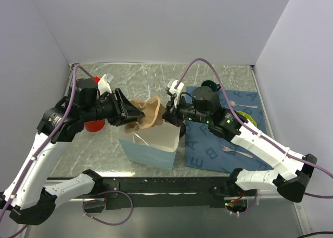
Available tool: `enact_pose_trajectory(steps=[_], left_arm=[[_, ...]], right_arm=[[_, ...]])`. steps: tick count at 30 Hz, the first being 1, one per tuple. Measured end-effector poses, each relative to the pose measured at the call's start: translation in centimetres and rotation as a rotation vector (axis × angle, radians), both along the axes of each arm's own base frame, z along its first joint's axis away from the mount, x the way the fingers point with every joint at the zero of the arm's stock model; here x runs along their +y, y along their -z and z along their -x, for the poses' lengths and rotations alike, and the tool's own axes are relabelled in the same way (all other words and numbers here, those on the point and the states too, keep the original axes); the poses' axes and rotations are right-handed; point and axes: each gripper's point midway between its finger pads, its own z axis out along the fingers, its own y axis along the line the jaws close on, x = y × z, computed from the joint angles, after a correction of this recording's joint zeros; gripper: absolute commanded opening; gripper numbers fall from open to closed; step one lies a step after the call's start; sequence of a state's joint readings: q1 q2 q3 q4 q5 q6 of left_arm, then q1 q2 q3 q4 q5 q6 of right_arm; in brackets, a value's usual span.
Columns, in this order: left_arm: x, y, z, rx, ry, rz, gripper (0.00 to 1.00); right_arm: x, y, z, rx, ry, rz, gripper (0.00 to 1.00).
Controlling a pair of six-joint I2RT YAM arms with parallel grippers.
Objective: Pack the takeout coffee
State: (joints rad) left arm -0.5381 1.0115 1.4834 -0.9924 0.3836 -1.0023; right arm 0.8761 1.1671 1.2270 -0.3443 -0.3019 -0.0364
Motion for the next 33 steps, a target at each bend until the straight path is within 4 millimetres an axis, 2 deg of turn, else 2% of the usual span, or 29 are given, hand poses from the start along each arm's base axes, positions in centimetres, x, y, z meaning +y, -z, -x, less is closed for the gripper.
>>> enact_pose_trajectory(steps=[7,16,27,33], left_arm=[[0.0,0.7,0.2,0.027,0.001,-0.01,0.32],[0.5,3.2,0.2,0.096,0.012,-0.112,0.32],[1.0,3.8,0.3,0.1,0.05,-0.189,0.32],[0.7,3.4,0.7,0.096,0.083,-0.181,0.32]], right_arm=[[0.1,0.0,0.1,0.013,0.002,-0.007,0.14],[0.0,-0.2,-0.3,0.012,0.015,-0.014,0.17],[-0.1,-0.4,-0.5,0.007,0.025,-0.019,0.14],[-0.2,-0.4,-0.7,0.01,0.039,-0.02,0.1]])
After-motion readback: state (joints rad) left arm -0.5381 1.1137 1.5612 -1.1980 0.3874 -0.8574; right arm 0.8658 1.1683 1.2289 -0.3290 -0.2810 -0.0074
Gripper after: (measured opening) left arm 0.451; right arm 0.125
